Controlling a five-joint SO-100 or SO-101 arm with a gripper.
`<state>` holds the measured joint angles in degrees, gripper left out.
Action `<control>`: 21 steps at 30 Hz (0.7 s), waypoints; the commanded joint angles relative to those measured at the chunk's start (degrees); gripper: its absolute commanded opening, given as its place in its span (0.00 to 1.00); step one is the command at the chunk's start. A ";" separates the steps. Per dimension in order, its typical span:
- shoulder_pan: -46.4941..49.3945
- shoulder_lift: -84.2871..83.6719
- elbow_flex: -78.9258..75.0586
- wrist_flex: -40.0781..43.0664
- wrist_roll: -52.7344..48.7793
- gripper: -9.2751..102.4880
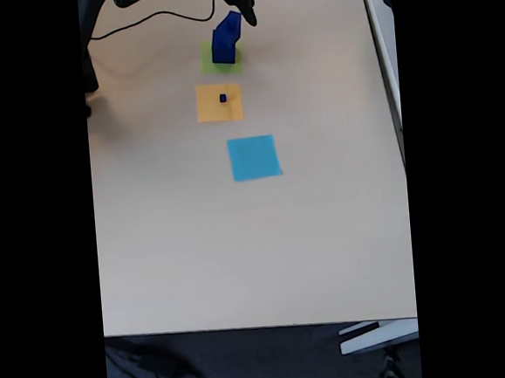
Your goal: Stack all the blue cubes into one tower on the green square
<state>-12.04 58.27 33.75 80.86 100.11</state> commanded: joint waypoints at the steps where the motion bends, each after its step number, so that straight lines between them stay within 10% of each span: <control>1: 0.53 2.11 -2.90 -5.01 -4.13 0.30; 21: -0.35 5.89 -1.49 -20.04 -13.01 0.24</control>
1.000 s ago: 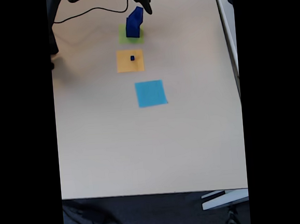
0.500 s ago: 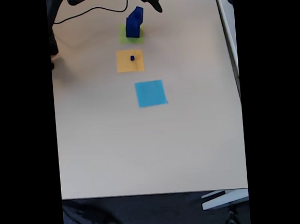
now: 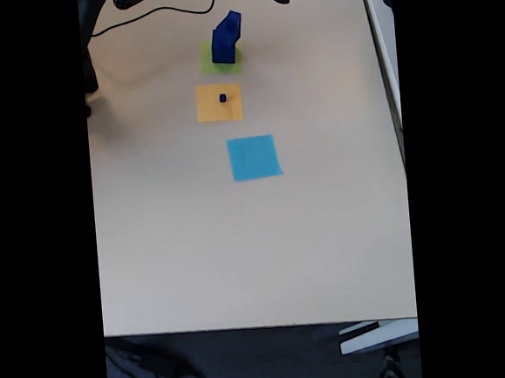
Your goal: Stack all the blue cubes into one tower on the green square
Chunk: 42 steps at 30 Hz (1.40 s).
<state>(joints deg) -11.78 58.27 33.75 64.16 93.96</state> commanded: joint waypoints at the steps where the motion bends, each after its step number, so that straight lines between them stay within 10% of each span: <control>1: -0.79 6.50 -2.20 -3.96 -10.63 0.26; 10: -2.02 17.49 3.69 -2.72 -19.86 0.30; 28: -1.58 27.60 30.94 -0.44 1.49 0.34; 42: -4.04 14.41 10.90 19.34 12.13 0.36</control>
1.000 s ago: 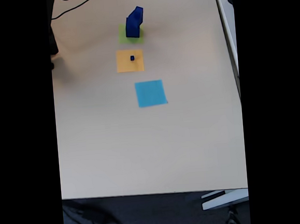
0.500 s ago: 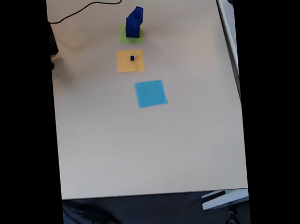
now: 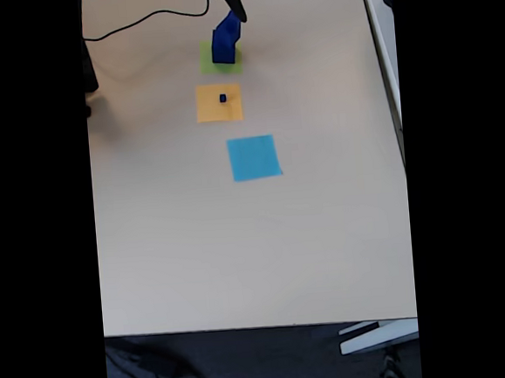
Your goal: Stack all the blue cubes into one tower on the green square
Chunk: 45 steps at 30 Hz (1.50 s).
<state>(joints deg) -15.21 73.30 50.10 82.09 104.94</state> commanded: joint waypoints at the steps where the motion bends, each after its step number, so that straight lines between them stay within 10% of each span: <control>1: -0.79 -1.14 -5.98 1.58 1.41 0.36; 45: -1.14 -13.54 -16.61 -0.79 7.91 0.37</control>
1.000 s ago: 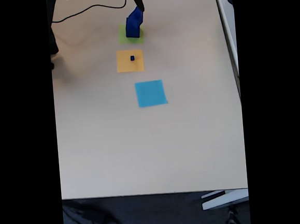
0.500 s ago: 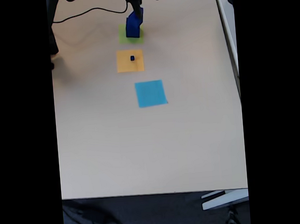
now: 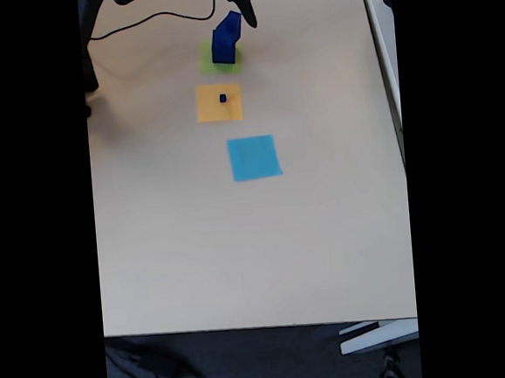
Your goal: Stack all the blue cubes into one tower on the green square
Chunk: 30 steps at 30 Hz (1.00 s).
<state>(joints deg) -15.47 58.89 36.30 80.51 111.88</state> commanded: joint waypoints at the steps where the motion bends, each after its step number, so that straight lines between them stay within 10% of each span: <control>1: -1.14 0.79 -2.72 2.55 0.97 0.37; 30: -1.58 -1.93 -1.05 8.79 0.70 0.37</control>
<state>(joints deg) -16.61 56.16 36.21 89.30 112.06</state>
